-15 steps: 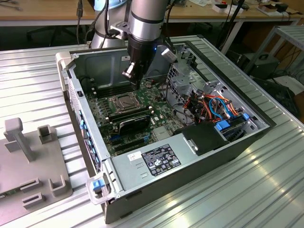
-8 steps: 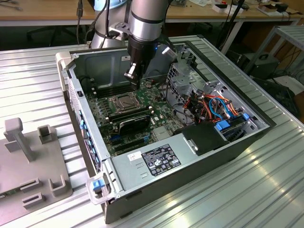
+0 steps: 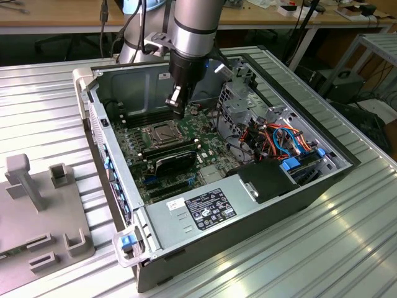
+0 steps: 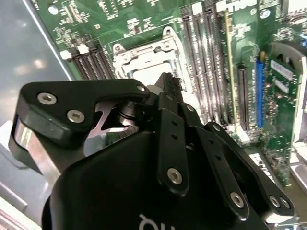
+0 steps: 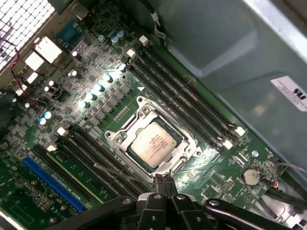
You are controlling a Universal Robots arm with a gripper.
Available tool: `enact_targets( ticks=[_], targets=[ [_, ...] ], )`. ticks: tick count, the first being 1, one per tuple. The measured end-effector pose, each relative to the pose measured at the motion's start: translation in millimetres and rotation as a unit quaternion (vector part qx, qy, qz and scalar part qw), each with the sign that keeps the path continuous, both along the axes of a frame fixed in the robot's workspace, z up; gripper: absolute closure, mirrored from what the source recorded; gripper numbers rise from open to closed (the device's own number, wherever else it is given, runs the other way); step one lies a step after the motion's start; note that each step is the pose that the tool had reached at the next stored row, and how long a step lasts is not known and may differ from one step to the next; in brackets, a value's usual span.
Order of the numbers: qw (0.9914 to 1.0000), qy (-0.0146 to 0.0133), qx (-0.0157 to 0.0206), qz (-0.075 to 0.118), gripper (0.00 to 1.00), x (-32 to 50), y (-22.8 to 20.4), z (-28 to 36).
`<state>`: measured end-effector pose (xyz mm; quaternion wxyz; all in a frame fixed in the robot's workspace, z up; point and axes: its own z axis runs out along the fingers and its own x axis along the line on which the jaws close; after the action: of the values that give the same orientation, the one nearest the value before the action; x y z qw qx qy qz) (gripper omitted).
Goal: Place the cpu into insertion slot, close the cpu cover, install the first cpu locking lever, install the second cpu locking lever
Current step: 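Install the second cpu locking lever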
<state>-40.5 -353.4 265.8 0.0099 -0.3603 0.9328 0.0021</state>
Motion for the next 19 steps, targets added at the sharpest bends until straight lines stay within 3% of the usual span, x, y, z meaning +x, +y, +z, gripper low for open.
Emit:
enact_targets(
  ticks=[3,6,8,10,14,19],
  targets=[
    [0.99999,0.0,0.0003,0.004,0.89,0.0,-4.0,0.0],
    [0.99971,0.0,0.0002,0.024,0.89,0.0,-4.7,-0.1],
    [0.99883,0.0,0.0002,0.048,0.89,0.0,-4.7,0.0],
    [0.99676,0.0,0.0003,0.08,0.89,0.0,-4.7,-0.1],
    [0.99424,0.0,0.0003,0.107,0.89,0.0,-4.7,-0.1],
    [0.99419,0.0,0.0003,0.108,0.89,0.0,-4.7,-0.1]
  ],
)
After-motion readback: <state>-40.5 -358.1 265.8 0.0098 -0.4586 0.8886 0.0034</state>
